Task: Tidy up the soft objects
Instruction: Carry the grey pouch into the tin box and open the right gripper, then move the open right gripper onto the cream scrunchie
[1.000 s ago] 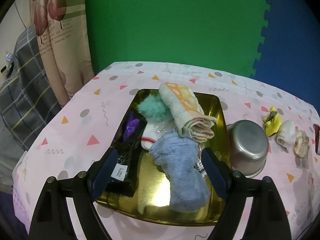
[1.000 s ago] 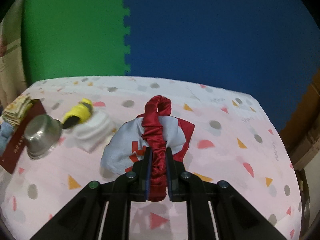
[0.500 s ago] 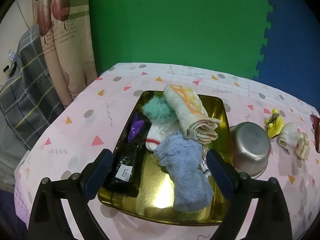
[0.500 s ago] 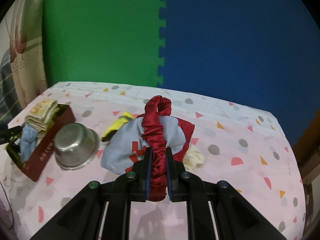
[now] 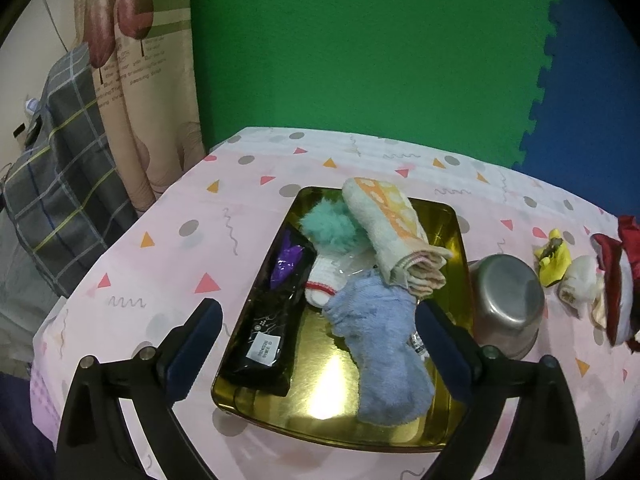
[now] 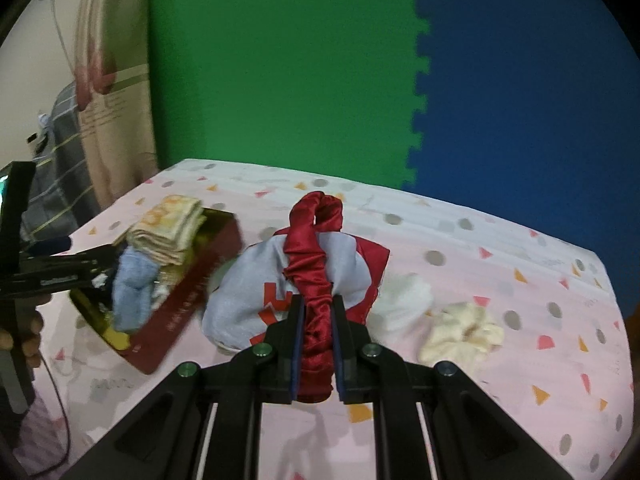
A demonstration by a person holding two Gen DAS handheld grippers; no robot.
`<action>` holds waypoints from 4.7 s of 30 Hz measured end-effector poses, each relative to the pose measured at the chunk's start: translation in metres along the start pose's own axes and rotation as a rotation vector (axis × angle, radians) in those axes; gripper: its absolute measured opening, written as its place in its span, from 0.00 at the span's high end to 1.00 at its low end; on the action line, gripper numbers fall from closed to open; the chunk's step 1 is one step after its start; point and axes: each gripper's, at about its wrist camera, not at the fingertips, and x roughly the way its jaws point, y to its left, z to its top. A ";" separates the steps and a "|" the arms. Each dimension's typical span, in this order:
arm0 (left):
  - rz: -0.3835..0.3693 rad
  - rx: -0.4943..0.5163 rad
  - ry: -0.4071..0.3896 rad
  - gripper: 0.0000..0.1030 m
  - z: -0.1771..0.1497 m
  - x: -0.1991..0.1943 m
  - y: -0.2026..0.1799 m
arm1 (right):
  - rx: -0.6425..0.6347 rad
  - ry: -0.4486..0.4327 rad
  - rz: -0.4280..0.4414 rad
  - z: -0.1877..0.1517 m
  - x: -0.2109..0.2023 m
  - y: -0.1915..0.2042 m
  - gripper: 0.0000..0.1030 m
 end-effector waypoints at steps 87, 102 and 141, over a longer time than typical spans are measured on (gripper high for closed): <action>0.042 -0.094 -0.025 0.05 0.026 -0.032 0.042 | -0.168 0.107 0.314 -0.001 0.044 0.152 0.60; -0.004 0.062 -0.040 0.04 0.015 -0.039 -0.020 | 0.022 0.093 -0.010 -0.013 0.019 -0.030 0.60; -0.202 0.379 0.029 0.03 -0.008 -0.010 -0.186 | 0.153 0.199 -0.265 -0.054 0.106 -0.157 0.50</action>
